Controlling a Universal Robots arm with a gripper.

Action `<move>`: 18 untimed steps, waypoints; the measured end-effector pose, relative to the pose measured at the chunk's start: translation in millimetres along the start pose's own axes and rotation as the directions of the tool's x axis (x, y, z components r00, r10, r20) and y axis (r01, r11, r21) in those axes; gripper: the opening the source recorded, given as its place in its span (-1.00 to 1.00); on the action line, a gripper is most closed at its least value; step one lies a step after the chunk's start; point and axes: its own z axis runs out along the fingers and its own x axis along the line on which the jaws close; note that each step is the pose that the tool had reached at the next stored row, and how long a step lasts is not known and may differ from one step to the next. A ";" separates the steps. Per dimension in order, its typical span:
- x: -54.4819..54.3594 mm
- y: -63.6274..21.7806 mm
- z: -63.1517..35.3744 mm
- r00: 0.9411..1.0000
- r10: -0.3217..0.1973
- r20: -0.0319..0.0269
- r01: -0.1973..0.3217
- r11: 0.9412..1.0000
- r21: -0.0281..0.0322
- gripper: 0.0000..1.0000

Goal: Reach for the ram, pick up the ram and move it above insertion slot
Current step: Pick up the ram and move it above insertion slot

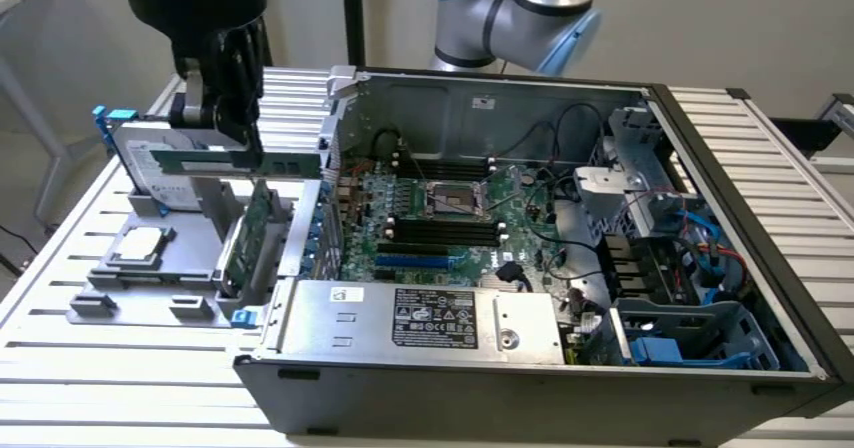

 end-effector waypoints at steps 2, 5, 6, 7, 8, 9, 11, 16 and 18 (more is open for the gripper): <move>-1.1 -8.3 -0.2 1.000 0.000 0.000 0.000 1.000 0.000 -0.73; -3.2 -21.1 -0.5 1.000 0.000 0.000 0.000 1.000 0.000 -0.73; -4.2 -25.0 -0.6 1.000 0.000 0.000 0.000 1.000 0.000 -0.73; -5.3 -29.0 -0.6 1.000 0.000 0.000 0.000 1.000 0.000 -0.73; -6.3 -33.0 -0.7 1.000 0.000 0.000 0.000 1.000 0.000 -0.73; -7.2 -36.8 -0.8 1.000 0.000 0.000 0.000 1.000 0.000 -0.73; -9.5 -45.0 -1.0 1.000 0.000 0.000 0.000 1.000 0.000 -0.73; -15.9 -63.8 -1.3 1.000 0.000 0.000 0.000 1.000 0.000 -0.73; -18.7 -71.1 -1.4 1.000 0.000 0.000 0.000 1.000 0.000 -0.73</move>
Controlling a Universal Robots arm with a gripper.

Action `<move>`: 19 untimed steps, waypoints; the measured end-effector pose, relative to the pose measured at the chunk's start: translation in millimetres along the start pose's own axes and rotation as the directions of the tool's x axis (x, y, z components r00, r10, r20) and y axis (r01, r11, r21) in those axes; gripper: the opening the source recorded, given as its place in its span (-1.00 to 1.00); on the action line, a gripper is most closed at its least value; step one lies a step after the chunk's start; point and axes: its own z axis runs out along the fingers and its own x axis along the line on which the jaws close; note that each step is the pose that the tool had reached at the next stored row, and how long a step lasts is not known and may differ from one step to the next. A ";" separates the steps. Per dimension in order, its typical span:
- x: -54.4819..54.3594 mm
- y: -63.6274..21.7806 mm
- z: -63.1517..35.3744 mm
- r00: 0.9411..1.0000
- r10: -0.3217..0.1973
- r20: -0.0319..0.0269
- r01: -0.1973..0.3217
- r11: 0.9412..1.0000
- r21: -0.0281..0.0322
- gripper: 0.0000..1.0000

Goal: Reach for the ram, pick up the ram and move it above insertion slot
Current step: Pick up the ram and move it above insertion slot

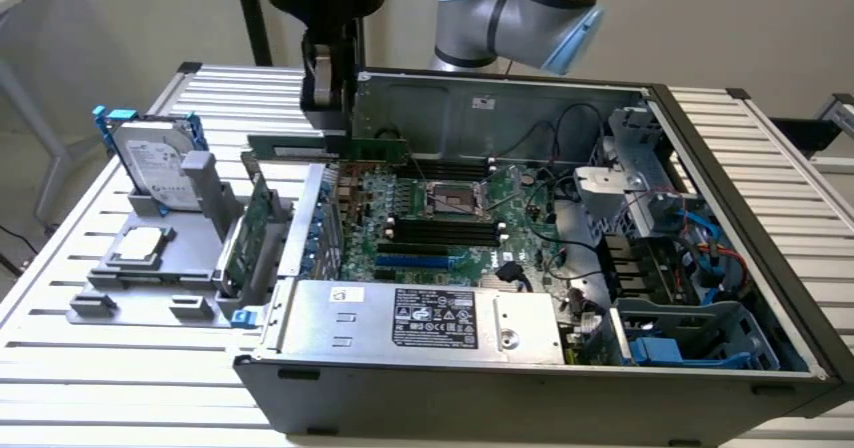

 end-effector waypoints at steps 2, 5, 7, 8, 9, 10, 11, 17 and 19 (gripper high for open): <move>-2.9 -7.1 -0.1 1.000 0.000 0.000 0.000 1.000 0.000 -0.73; -7.6 -17.7 -0.2 1.000 0.000 0.000 0.000 1.000 0.000 -0.73; -10.8 -24.5 -0.3 1.000 0.000 0.000 0.000 1.000 0.000 -0.73; -12.5 -27.8 -0.4 1.000 0.000 0.000 0.000 1.000 0.000 -0.73; -14.1 -31.1 -0.4 1.000 0.000 0.000 0.000 1.000 0.000 -0.73; -15.9 -34.3 -0.4 1.000 0.000 0.000 0.000 1.000 0.000 -0.73; -17.6 -37.6 -0.4 1.000 0.000 0.000 0.000 1.000 0.000 -0.73; -29.0 -56.7 -0.4 1.000 0.000 0.000 0.000 1.000 0.000 -0.73; -33.7 -62.0 -0.4 1.000 0.000 0.000 0.000 1.000 0.000 -0.73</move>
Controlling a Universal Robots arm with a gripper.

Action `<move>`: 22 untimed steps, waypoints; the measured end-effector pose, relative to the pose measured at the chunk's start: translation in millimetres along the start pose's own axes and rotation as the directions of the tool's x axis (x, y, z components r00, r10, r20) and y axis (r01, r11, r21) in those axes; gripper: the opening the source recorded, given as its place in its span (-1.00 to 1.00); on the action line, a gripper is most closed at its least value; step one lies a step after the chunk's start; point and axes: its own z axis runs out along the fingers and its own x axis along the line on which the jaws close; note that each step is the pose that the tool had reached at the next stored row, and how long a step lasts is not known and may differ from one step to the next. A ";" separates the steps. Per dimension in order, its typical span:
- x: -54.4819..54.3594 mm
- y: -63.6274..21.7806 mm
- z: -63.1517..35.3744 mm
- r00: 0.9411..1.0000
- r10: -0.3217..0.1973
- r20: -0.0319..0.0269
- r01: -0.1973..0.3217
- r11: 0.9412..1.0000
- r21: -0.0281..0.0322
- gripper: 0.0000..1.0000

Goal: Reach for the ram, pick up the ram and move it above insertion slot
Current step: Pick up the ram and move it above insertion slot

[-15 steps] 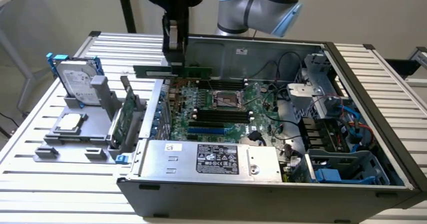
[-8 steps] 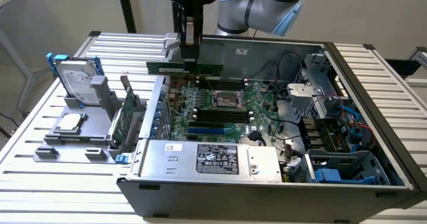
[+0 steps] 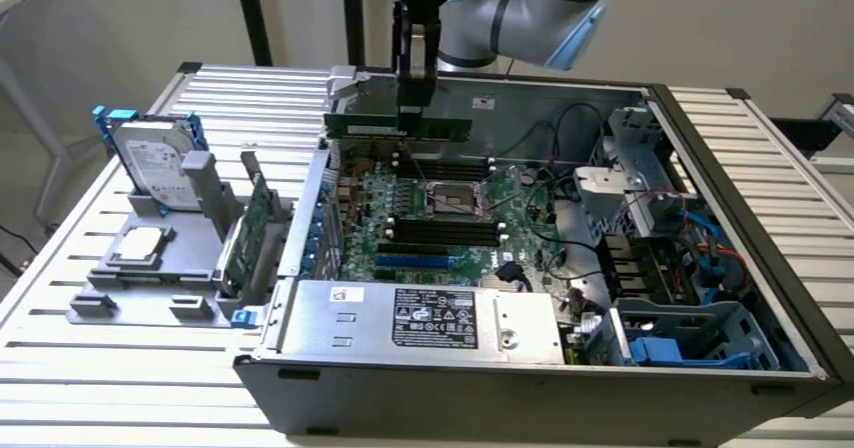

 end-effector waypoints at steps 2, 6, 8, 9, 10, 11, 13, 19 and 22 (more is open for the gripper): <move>-5.3 -5.0 0.1 1.000 0.000 0.000 0.000 1.000 0.000 -0.73; -16.7 -14.4 0.4 1.000 0.000 0.000 0.000 1.000 0.000 -0.73; -22.1 -18.9 0.7 1.000 0.000 0.000 0.000 1.000 0.000 -0.73; -24.8 -21.2 0.8 1.000 0.000 0.000 0.000 1.000 0.000 -0.73; -27.2 -23.5 0.9 1.000 0.000 0.000 0.000 1.000 0.000 -0.73; -29.4 -25.6 1.0 1.000 0.000 0.000 0.000 1.000 0.000 -0.73; -33.1 -29.4 1.3 1.000 0.000 0.000 0.000 1.000 0.000 -0.73; -39.4 -39.3 2.5 1.000 0.004 0.000 -0.004 1.000 0.001 -0.73; -41.3 -43.6 3.1 1.000 0.007 0.000 -0.007 1.000 0.001 -0.73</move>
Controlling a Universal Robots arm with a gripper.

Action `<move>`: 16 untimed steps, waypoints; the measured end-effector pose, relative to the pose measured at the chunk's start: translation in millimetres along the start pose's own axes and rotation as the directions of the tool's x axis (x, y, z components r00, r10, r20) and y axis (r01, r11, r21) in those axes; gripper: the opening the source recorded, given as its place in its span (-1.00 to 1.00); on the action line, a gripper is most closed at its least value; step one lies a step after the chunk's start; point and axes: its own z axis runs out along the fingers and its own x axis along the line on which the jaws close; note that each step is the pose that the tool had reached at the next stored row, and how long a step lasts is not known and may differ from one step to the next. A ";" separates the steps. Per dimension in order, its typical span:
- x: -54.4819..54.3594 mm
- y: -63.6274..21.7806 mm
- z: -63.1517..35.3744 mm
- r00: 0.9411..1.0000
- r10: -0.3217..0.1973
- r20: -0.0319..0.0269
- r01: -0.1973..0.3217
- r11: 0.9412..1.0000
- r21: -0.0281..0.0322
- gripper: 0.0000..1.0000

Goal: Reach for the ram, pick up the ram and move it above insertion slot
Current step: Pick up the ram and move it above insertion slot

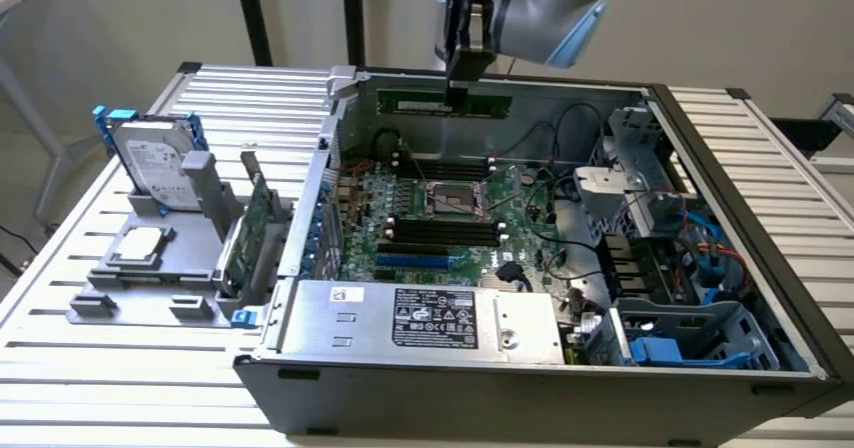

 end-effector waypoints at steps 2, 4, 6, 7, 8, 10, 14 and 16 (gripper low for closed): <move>-1.2 -2.5 0.3 1.000 0.003 0.000 -0.003 1.000 0.001 -0.73; -2.2 -4.4 0.7 1.000 0.007 0.000 -0.007 1.000 0.002 -0.73; -2.9 -5.8 1.1 1.000 0.013 0.000 -0.013 1.000 0.002 -0.73; -3.1 -6.4 1.3 1.000 0.016 0.000 -0.016 1.000 0.003 -0.73; -3.2 -6.6 1.5 1.000 0.022 0.001 -0.022 1.000 0.003 -0.73; -3.4 -6.9 1.9 0.999 0.034 0.001 -0.034 0.999 0.004 -0.73; -3.8 -7.3 2.4 0.998 0.057 0.002 -0.057 0.998 0.012 -0.73; -3.9 -7.4 2.4 0.998 0.060 0.002 -0.060 0.998 0.019 -0.73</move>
